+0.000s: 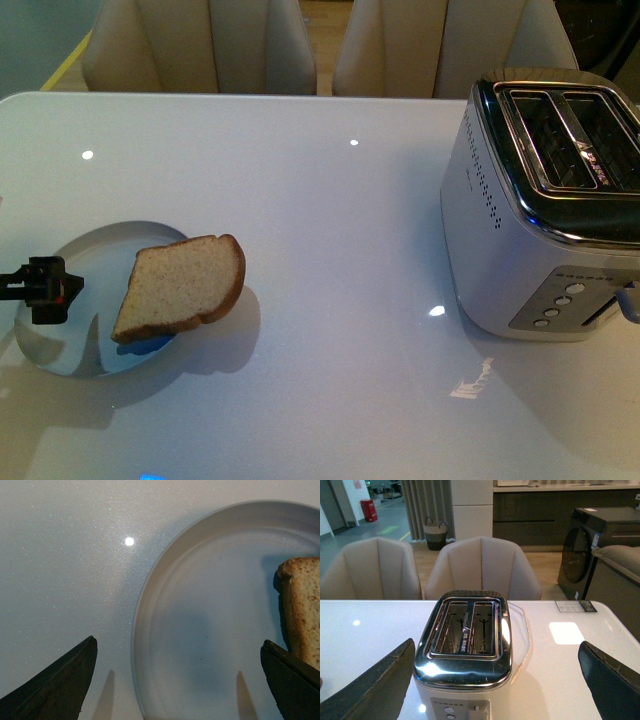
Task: Left arm holds plate, right arm toasts bread
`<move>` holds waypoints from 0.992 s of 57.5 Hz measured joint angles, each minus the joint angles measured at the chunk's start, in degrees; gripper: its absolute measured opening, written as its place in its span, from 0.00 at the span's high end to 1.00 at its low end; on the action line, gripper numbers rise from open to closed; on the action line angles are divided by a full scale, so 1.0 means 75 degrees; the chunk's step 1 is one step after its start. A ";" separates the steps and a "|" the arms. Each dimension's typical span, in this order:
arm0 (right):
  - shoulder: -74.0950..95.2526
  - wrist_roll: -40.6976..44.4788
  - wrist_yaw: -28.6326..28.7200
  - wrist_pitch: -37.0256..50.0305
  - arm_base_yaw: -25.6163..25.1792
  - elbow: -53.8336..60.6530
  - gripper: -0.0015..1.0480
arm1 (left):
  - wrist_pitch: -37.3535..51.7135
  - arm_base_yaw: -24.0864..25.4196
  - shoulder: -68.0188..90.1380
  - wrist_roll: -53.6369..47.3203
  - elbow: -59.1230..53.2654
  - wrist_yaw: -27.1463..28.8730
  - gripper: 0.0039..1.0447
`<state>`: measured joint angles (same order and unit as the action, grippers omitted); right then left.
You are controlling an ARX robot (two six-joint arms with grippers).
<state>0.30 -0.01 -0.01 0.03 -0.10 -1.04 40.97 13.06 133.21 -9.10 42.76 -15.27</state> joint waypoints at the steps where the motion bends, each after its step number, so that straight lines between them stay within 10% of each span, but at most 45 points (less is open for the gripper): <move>1: 0.0000 0.0000 0.0000 0.0000 0.0000 0.0000 0.08 | 0.0000 -0.0003 0.0017 0.0015 0.0009 -0.0003 0.07; 29: 0.0000 0.0003 0.0000 0.0000 0.0000 0.0000 0.08 | -0.0236 -0.0073 0.0697 0.0105 0.0289 0.0274 0.08; 57: 0.0000 0.0003 0.0000 0.0000 0.0000 0.0000 0.08 | -0.0425 0.0210 0.0624 0.0606 0.0227 -0.0195 0.90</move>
<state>0.30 0.01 -0.01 0.03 -0.10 -1.04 37.78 14.63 137.88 -4.56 44.47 -16.73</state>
